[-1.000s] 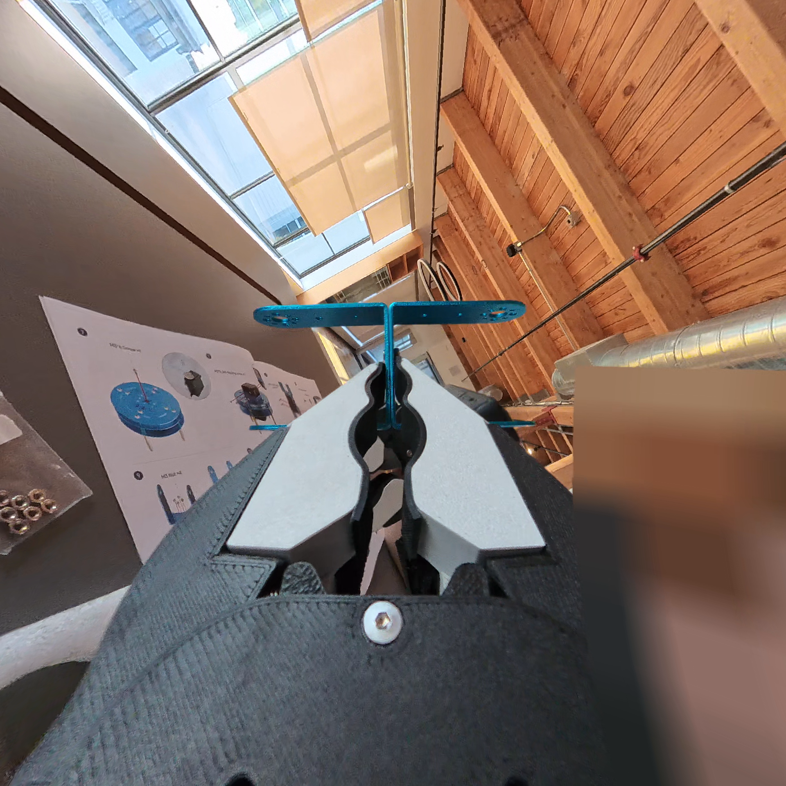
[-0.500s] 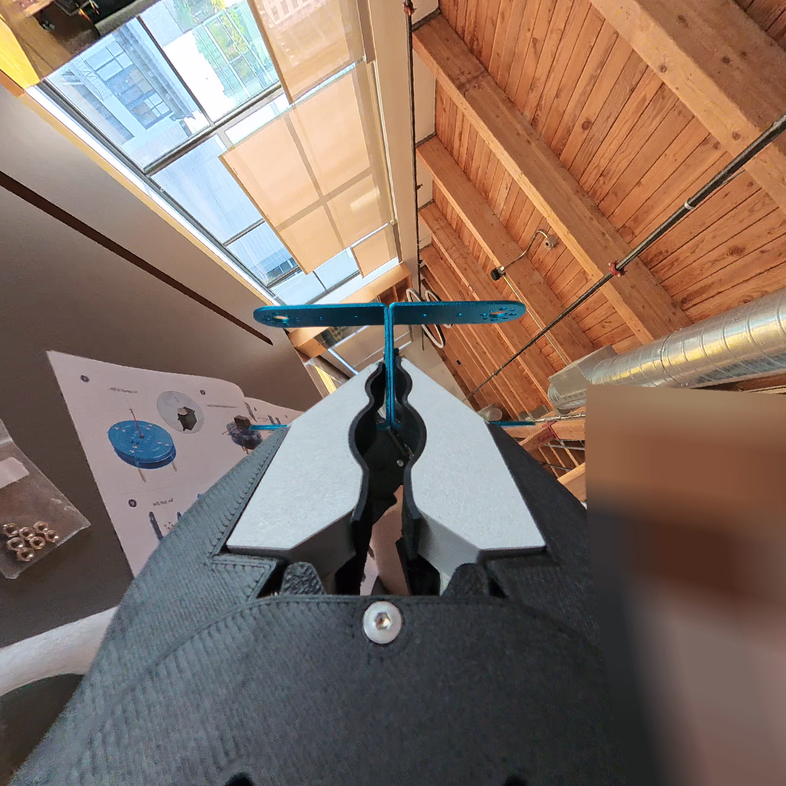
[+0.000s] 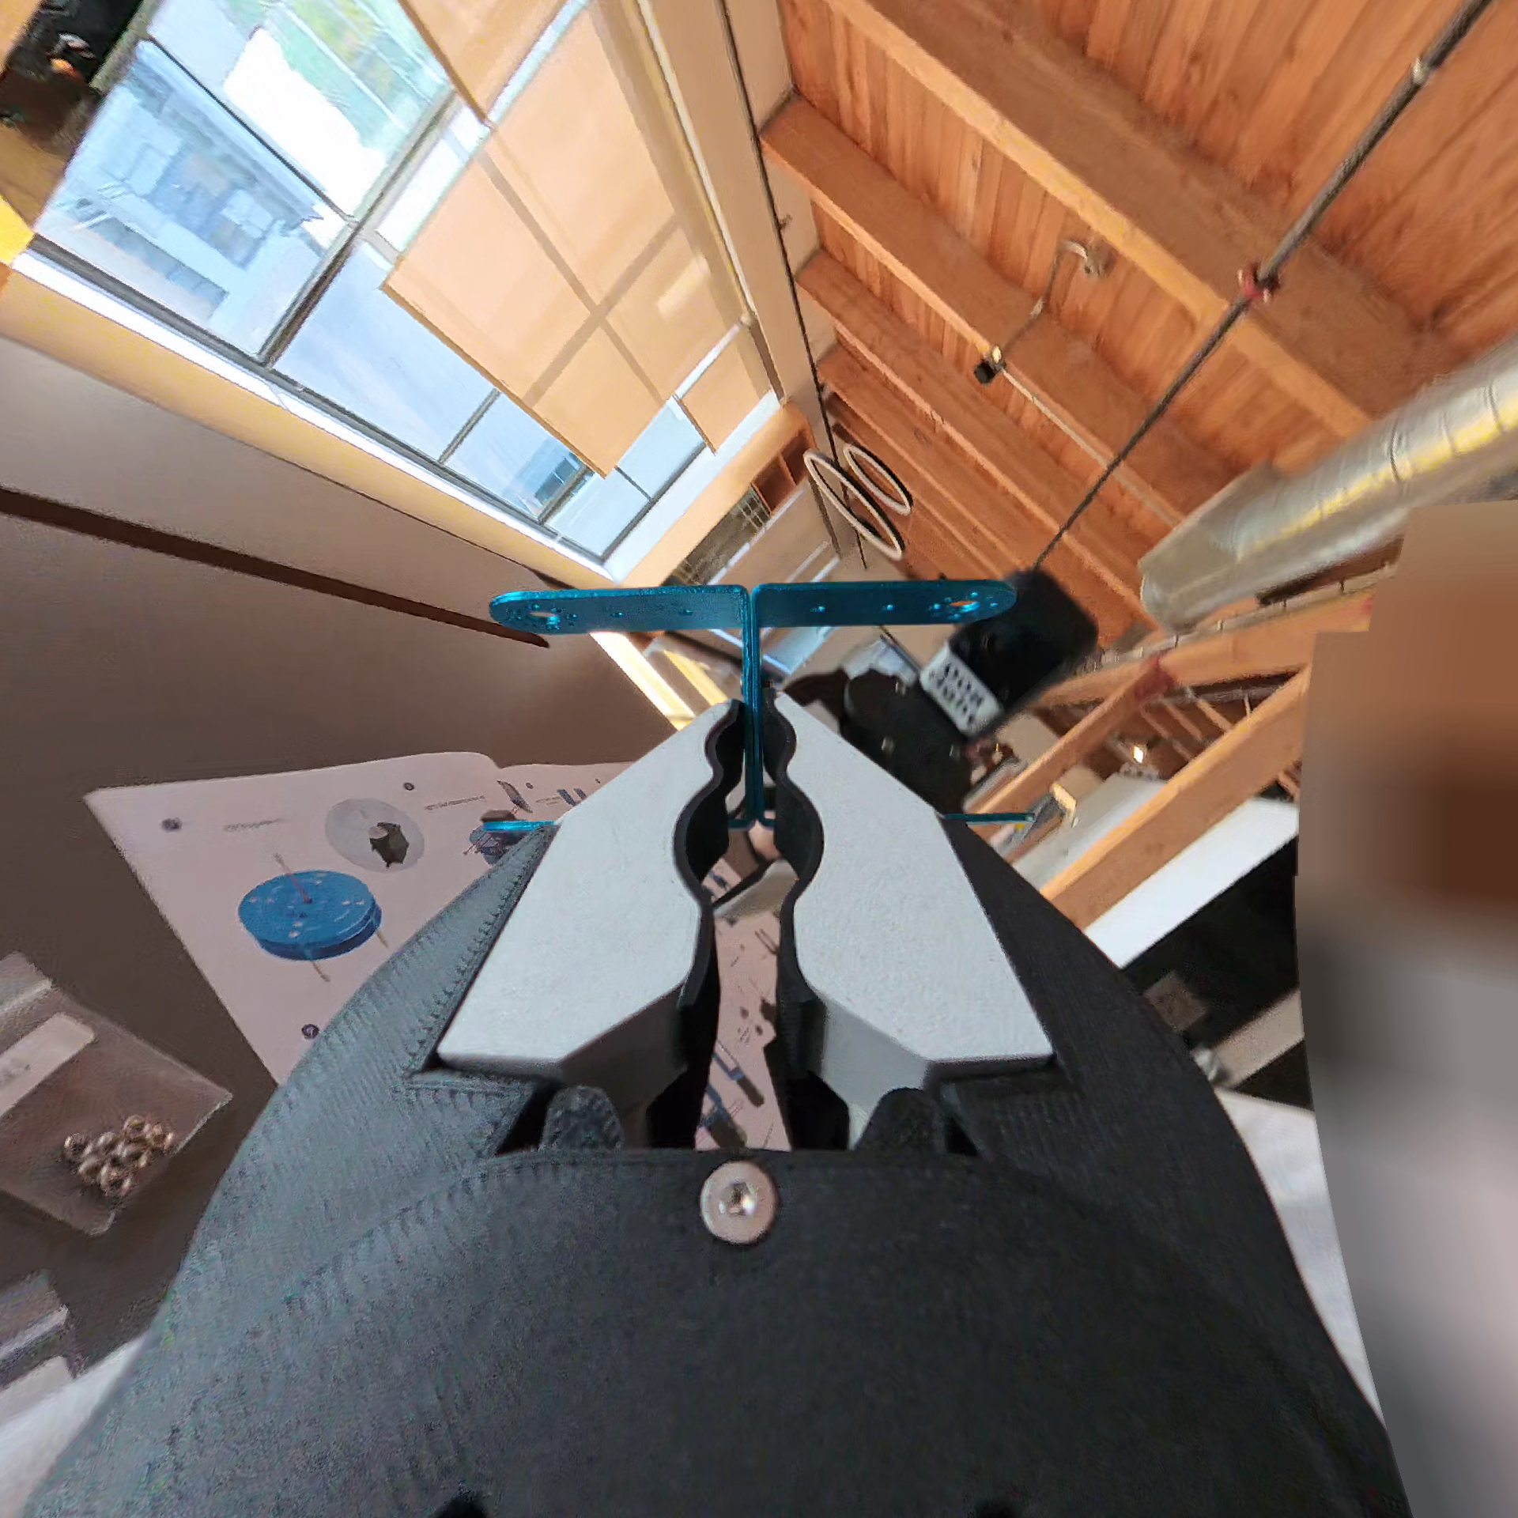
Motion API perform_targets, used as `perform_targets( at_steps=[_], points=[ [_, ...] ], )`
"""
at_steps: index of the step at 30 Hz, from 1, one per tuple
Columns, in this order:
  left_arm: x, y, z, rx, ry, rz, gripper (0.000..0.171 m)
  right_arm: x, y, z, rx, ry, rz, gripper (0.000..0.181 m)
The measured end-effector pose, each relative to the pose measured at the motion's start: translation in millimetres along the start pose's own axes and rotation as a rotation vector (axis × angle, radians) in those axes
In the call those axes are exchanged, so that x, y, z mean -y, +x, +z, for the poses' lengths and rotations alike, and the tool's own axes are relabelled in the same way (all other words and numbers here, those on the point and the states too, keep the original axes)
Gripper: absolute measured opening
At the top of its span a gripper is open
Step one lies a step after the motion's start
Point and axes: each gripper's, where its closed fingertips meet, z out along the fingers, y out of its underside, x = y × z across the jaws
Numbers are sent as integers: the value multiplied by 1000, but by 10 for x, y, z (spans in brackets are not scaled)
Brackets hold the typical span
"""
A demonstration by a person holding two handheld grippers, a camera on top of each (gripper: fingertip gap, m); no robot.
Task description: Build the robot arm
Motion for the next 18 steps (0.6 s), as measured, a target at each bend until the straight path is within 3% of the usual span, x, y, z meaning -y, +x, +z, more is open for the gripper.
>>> perform_targets(
  at_steps=[4, 6, 9, 11, 12, 13, 14, 18],
  points=[
    [-138, 220, 119, -35, -83, 234, 1, 550, -19, -482, 126, 230, 152, 27],
    [-221, 277, 165, -31, -121, 306, 1, 685, 54, -663, 99, 324, 178, 34],
    [-344, 358, 243, -53, -147, 301, 1, 797, -7, -817, -34, 416, -91, 44],
    [-420, 366, 298, -36, -158, 311, 1, 763, -97, -784, -88, 370, -244, 43],
    [-451, 359, 321, -16, -160, 330, 1, 748, -122, -759, -121, 341, -305, 39],
    [-480, 360, 341, -1, -163, 352, 2, 759, -128, -761, -176, 333, -381, 14],
    [-489, 373, 356, 8, -153, 373, 2, 791, -89, -787, -265, 335, -455, 6],
    [-459, 434, 367, 112, -74, 579, 2, 836, -124, -851, -487, 332, -759, 1]
  ],
)
